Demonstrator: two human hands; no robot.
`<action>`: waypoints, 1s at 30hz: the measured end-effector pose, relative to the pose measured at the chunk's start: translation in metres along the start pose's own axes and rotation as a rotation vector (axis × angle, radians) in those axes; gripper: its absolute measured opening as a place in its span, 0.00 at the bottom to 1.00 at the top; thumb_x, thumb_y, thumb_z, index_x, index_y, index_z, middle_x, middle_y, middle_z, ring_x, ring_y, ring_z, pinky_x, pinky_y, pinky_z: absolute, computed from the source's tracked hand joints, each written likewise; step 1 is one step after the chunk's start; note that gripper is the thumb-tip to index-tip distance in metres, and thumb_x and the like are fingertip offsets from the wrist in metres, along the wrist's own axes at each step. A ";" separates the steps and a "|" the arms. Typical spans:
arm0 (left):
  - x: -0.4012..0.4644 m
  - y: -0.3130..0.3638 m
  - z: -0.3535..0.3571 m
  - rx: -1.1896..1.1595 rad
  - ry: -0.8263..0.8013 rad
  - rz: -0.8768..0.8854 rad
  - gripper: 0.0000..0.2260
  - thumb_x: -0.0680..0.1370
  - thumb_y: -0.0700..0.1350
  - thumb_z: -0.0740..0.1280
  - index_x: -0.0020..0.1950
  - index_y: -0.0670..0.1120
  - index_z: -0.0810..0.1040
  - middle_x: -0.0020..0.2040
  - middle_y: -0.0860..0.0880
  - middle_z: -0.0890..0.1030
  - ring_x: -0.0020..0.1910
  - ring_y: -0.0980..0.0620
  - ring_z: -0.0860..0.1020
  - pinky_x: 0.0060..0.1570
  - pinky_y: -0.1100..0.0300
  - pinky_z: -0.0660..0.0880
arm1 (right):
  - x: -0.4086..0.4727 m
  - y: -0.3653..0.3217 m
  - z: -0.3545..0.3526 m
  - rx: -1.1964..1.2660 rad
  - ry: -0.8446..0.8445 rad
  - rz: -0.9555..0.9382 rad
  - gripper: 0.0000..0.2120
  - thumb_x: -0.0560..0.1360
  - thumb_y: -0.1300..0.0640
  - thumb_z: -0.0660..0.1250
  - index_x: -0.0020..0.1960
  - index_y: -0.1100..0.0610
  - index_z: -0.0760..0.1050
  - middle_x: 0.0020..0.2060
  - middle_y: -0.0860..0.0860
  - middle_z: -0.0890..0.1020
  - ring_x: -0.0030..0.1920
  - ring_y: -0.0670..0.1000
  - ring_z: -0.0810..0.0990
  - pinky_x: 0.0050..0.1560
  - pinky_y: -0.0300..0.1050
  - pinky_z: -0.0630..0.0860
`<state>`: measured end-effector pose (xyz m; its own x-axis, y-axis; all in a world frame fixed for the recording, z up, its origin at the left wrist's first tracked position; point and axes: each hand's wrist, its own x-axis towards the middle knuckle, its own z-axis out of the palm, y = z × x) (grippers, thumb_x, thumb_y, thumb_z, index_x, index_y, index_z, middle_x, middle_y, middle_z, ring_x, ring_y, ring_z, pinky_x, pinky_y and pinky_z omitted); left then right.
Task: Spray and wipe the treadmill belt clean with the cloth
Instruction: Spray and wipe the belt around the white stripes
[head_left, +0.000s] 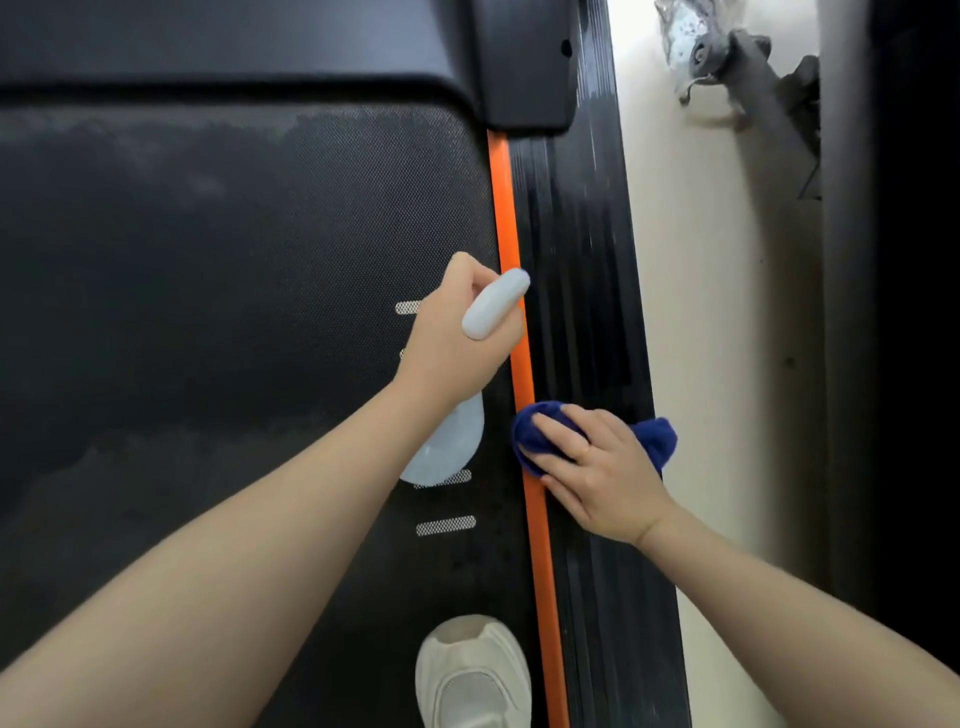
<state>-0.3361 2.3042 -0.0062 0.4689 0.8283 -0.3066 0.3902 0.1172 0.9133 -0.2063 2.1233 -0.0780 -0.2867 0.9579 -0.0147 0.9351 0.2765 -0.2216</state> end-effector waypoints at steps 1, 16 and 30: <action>-0.004 0.000 0.003 0.014 0.003 0.011 0.08 0.76 0.40 0.68 0.44 0.45 0.68 0.34 0.56 0.72 0.30 0.63 0.70 0.32 0.69 0.67 | 0.007 0.008 0.001 -0.005 0.023 -0.026 0.15 0.77 0.54 0.58 0.54 0.56 0.81 0.59 0.56 0.78 0.59 0.61 0.71 0.52 0.55 0.70; -0.011 -0.007 0.005 0.052 0.014 -0.054 0.07 0.76 0.40 0.68 0.49 0.40 0.71 0.36 0.53 0.75 0.32 0.61 0.71 0.32 0.66 0.69 | 0.083 0.088 -0.006 -0.035 0.294 0.269 0.15 0.74 0.59 0.60 0.57 0.61 0.80 0.56 0.61 0.79 0.53 0.67 0.76 0.52 0.57 0.75; -0.073 -0.046 -0.042 0.120 0.118 -0.170 0.06 0.74 0.39 0.68 0.46 0.39 0.72 0.37 0.50 0.77 0.33 0.59 0.72 0.34 0.66 0.69 | 0.110 0.043 0.005 -0.082 0.243 0.259 0.13 0.71 0.63 0.62 0.51 0.58 0.82 0.53 0.59 0.81 0.47 0.61 0.76 0.41 0.50 0.75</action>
<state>-0.4215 2.2610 -0.0151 0.2950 0.8615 -0.4132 0.5501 0.2005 0.8107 -0.1989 2.2406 -0.0936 0.0104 0.9847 0.1741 0.9866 0.0182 -0.1621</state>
